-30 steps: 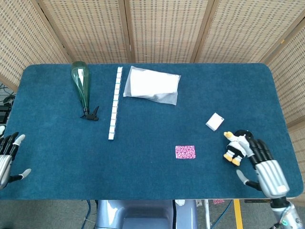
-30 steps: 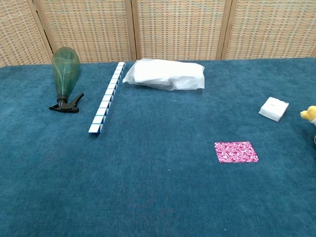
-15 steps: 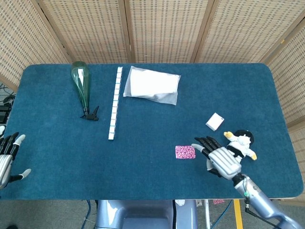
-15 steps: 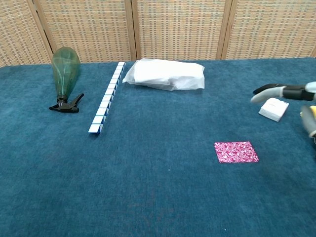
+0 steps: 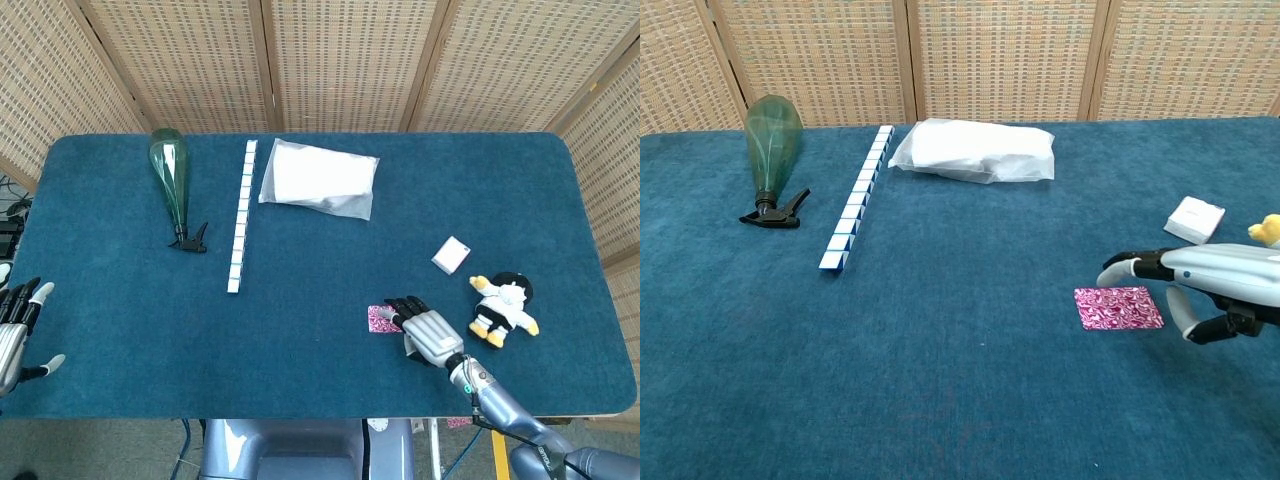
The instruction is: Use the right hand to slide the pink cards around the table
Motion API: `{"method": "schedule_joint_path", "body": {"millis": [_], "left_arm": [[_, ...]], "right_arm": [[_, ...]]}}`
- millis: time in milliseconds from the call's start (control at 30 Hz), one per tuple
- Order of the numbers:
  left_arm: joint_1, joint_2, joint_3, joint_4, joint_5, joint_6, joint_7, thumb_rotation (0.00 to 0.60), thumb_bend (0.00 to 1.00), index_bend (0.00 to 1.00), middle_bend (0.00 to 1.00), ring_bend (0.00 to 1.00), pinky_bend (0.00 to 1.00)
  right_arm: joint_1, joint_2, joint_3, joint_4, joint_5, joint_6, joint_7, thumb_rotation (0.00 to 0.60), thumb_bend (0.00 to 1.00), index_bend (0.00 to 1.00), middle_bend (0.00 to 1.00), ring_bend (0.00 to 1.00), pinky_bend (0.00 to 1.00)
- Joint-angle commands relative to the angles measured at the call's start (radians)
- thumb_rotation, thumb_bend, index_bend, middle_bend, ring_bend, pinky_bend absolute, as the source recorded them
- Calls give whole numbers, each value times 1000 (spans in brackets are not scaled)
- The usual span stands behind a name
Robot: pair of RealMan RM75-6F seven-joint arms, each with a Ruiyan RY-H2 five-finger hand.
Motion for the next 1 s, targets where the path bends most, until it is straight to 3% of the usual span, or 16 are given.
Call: {"method": "schedule_joint_path", "body": {"millis": [33, 200, 733, 1000], "left_arm": [[0, -1, 0, -1, -2, 1, 4, 600, 9, 0, 0, 0, 0], [1, -2, -1, -2, -4, 2, 8, 600, 9, 0, 0, 0, 0], [0, -3, -1, -4, -9, 2, 14, 600, 8, 0, 0, 0, 0], [0, -2, -1, -4, -9, 1, 14, 600, 9, 0, 0, 0, 0]], "right_arm": [[1, -3, -8, 6, 6, 0, 2, 600, 1000, 127, 68, 0, 0], [0, -2, -24, 13, 2, 8, 12, 600, 1000, 126, 119, 0, 0], [1, -20, -62, 45, 1, 23, -4, 600, 1000, 127, 112, 0, 0], [7, 16, -98, -10, -22, 14, -24, 600, 1000, 127, 115, 0, 13]]}}
